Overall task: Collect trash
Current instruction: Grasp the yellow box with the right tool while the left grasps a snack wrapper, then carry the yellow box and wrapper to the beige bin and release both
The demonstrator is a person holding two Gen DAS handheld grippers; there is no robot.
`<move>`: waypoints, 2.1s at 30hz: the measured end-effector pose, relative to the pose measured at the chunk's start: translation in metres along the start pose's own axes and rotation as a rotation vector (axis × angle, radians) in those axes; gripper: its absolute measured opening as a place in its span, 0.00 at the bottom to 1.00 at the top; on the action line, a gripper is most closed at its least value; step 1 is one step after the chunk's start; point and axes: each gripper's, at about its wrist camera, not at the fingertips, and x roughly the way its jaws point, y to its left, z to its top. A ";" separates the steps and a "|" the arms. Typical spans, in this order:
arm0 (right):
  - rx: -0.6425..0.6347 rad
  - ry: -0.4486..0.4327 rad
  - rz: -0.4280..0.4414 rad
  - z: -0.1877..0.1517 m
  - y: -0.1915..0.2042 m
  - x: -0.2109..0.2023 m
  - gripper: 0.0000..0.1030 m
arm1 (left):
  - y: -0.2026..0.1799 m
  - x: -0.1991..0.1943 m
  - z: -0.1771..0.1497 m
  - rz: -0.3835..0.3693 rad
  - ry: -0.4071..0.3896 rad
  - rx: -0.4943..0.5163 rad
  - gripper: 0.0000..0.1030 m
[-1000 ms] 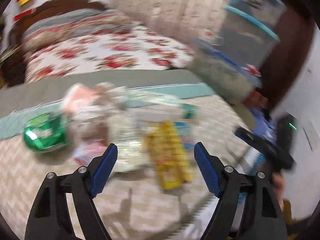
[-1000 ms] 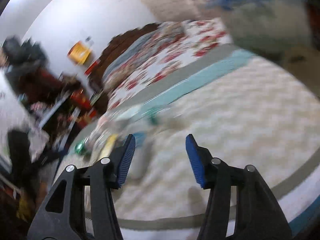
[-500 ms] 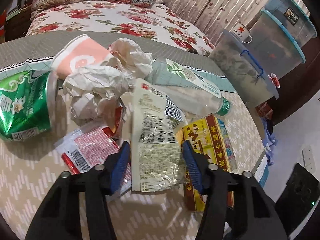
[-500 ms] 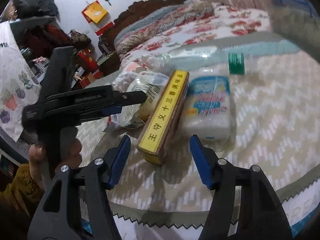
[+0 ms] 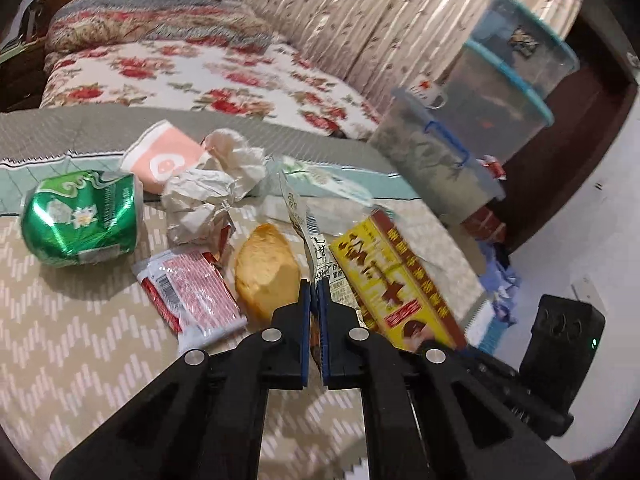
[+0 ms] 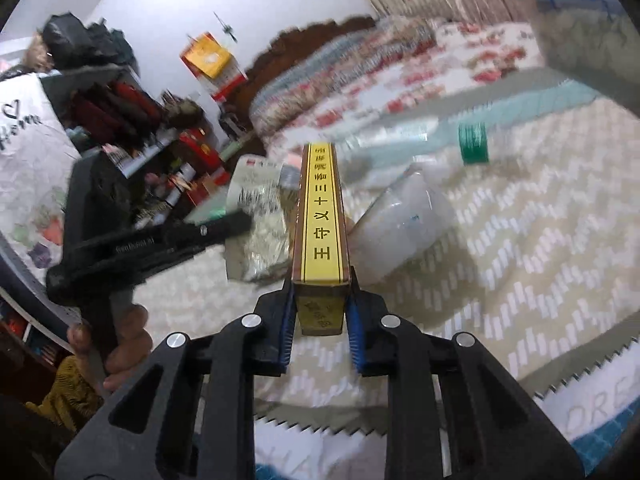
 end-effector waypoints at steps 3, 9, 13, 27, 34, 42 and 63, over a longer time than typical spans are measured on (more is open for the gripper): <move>-0.026 -0.083 -0.021 -0.002 0.004 -0.028 0.24 | -0.009 -0.017 -0.011 -0.005 0.004 0.065 0.03; -0.006 -0.138 -0.094 -0.015 -0.019 -0.053 0.24 | -0.018 -0.018 -0.044 0.022 0.084 0.166 0.03; -0.002 -0.092 -0.114 -0.017 -0.026 -0.041 0.24 | -0.022 -0.002 -0.060 0.039 0.144 0.190 0.04; -0.074 -0.074 -0.155 -0.029 -0.022 -0.044 0.81 | -0.019 0.038 -0.063 0.107 0.222 0.135 0.49; -0.178 0.030 -0.154 -0.029 -0.004 -0.009 0.45 | -0.019 0.026 -0.066 0.070 0.177 0.131 0.06; -0.085 -0.015 -0.020 -0.003 -0.015 -0.024 0.24 | -0.045 -0.008 -0.039 -0.018 0.090 0.168 0.03; 0.579 -0.357 -0.427 0.062 -0.326 -0.214 0.25 | -0.363 0.309 0.084 -0.241 0.395 0.485 0.04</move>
